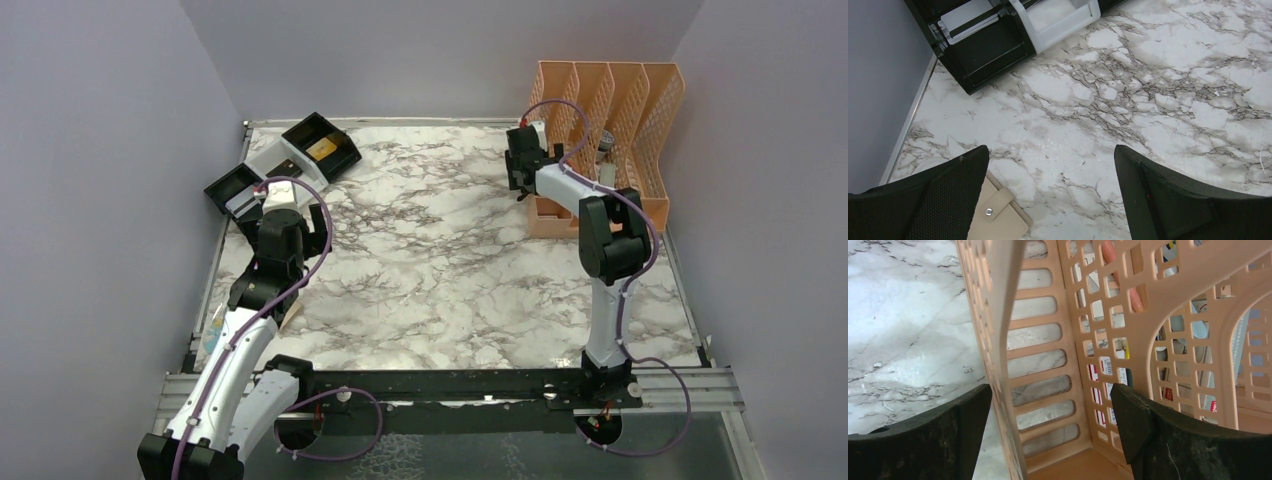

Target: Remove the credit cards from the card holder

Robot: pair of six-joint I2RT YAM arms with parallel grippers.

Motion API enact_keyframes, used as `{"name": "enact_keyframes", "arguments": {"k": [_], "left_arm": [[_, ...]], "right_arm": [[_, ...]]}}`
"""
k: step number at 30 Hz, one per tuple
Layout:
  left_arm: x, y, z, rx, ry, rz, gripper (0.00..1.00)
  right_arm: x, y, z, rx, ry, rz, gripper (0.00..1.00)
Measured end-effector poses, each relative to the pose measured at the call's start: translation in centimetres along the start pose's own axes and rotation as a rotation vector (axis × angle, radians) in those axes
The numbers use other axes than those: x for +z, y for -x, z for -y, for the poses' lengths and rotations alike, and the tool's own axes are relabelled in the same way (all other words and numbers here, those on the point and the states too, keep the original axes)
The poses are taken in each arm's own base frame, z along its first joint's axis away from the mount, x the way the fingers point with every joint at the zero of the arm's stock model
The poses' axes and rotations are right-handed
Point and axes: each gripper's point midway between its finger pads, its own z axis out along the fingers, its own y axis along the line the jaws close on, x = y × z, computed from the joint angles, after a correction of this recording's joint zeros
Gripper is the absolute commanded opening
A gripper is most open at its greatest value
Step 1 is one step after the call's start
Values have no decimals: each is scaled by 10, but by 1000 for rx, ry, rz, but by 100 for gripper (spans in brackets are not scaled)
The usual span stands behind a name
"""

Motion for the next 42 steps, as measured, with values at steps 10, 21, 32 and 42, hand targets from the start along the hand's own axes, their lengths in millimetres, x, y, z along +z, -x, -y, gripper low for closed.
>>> {"name": "enact_keyframes", "arguments": {"k": [10, 21, 32, 42], "left_arm": [[5, -5, 8, 7, -32, -26, 99], [70, 19, 49, -81, -31, -168, 99], [149, 27, 16, -243, 198, -229, 94], [180, 33, -40, -322, 376, -210, 89]], "right_arm": [[-1, 15, -1, 42, 44, -7, 91], [-122, 87, -5, 187, 494, 200, 88], [-185, 5, -32, 230, 815, 72, 88], [-230, 6, -28, 268, 949, 104, 87]]}}
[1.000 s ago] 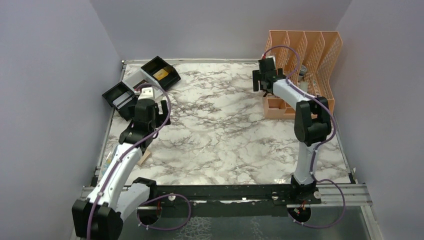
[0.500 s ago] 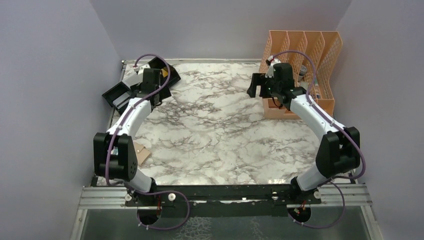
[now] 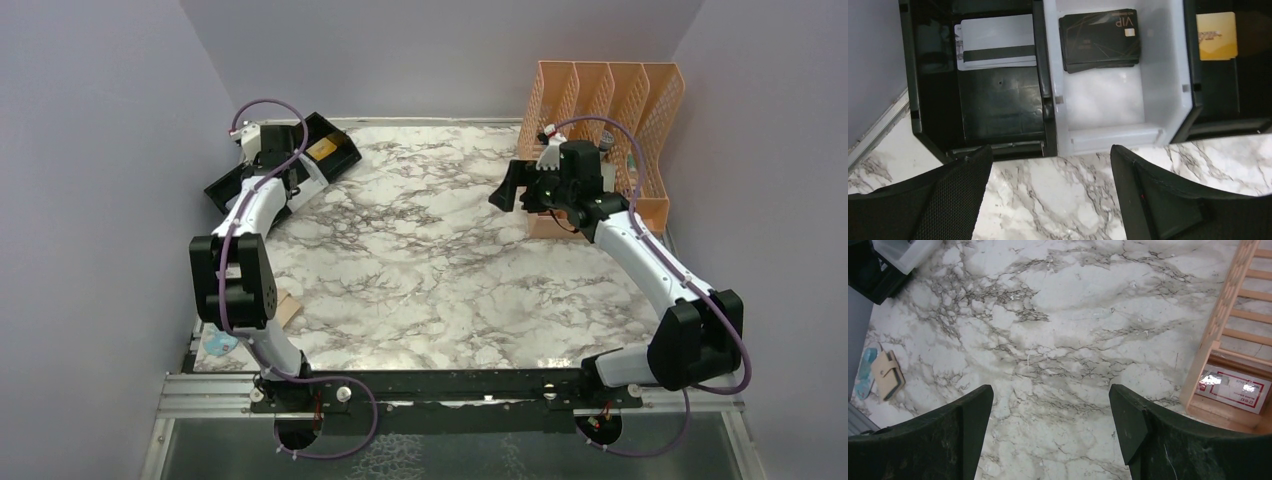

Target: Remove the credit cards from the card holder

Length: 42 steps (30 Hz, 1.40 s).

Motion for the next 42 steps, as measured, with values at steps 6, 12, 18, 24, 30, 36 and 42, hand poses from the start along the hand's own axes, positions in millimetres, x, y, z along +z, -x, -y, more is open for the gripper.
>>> {"name": "enact_keyframes", "arguments": {"k": [6, 12, 18, 24, 30, 36, 42], "left_arm": [[34, -3, -3, -1, 48, -34, 88], [52, 3, 4, -2, 55, -38, 72], [64, -3, 3, 6, 67, -56, 57], [73, -13, 0, 12, 82, -81, 43], [75, -16, -1, 4, 78, -93, 34], [76, -23, -2, 2, 71, -107, 27], [71, -28, -1, -3, 42, -113, 22]], "right_arm": [[0, -5, -5, 18, 27, -18, 87], [0, -6, -7, 18, 43, -24, 87], [-1, -7, -8, 19, 45, -28, 87], [-1, -9, -7, 20, 44, -35, 87], [0, -15, -6, 26, 39, -51, 87], [0, -19, -4, 30, 36, -61, 87], [0, -20, -4, 31, 35, -64, 87]]}}
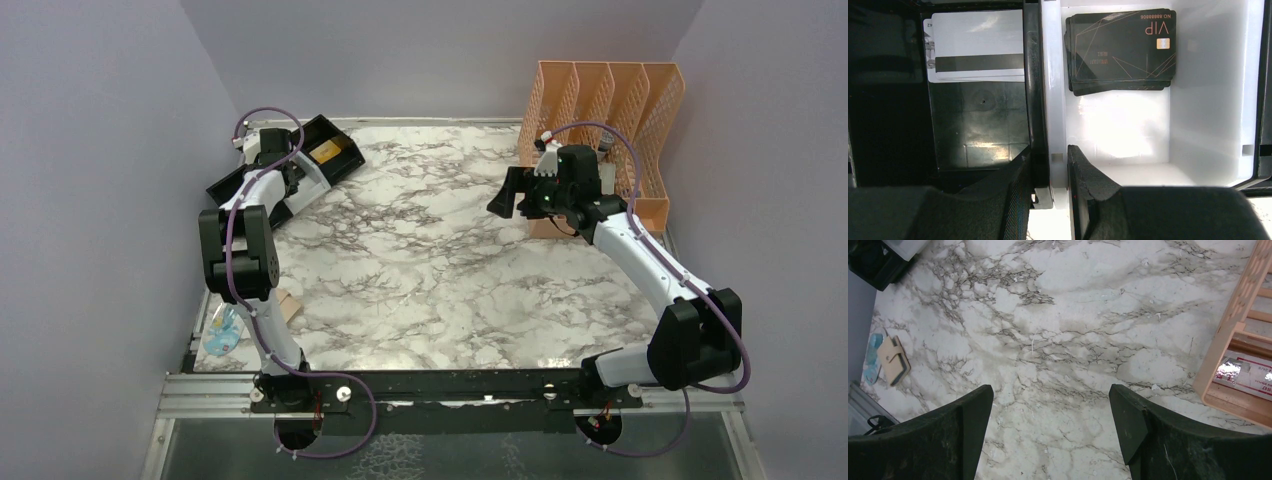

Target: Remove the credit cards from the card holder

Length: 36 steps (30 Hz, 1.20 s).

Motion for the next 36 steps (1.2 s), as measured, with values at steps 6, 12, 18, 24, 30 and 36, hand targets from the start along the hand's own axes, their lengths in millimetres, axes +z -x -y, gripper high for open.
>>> {"name": "enact_keyframes", "arguments": {"k": [6, 12, 18, 24, 30, 36], "left_arm": [[-9, -10, 0, 7, -32, -24, 20], [-21, -25, 8, 41, -62, -40, 20], [-44, -53, 40, 134, -129, -45, 20], [-77, -90, 91, 256, -236, -43, 20], [-110, -127, 127, 354, -329, -49, 20], [-136, -156, 150, 417, -396, -56, 20]], "right_arm": [[3, -5, 3, 6, -4, -15, 87], [4, -8, 4, 10, -7, -24, 87], [5, -10, 5, 12, -9, -26, 87], [5, -13, 6, 15, -14, -33, 87], [5, -16, 14, 26, -56, -31, 87], [-3, -13, 21, 37, -113, 3, 87]]}}
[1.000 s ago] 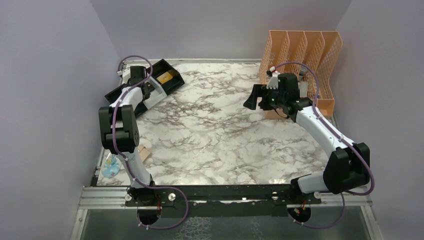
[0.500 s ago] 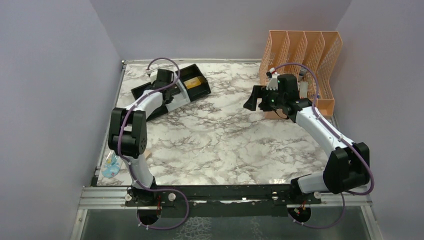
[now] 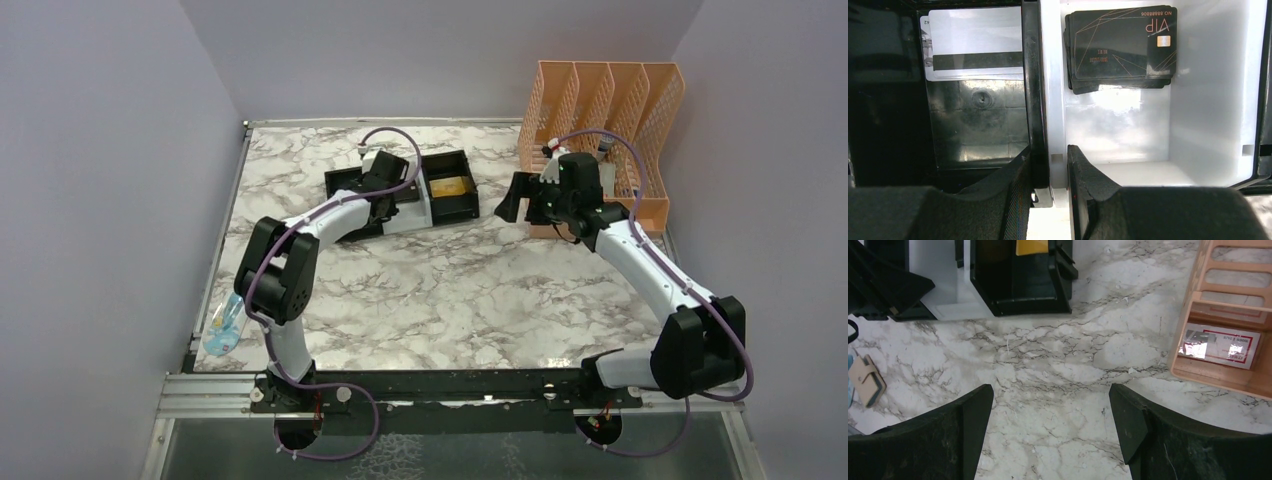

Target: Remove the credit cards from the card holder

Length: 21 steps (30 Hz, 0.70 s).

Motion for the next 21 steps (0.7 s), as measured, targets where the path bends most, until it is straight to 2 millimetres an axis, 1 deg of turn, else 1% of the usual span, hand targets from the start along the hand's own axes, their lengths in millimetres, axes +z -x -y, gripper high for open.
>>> {"name": "enact_keyframes", "arguments": {"k": [6, 8, 12, 17, 21], "left_arm": [[-12, -16, 36, 63, -61, -6, 22], [-14, -20, 46, 80, -79, -6, 25], [-20, -27, 62, 102, -106, -7, 27], [-23, -32, 70, 90, -120, -12, 39], [-26, -40, 74, 68, -138, -50, 55]], "right_arm": [[-6, 6, 5, 9, -41, 38, 87], [-7, 7, 6, 14, -51, 43, 87], [-8, 7, 9, 21, -67, 49, 87], [-8, 7, 10, 22, -72, 50, 87], [-8, 7, 10, 23, -72, 50, 87]]}}
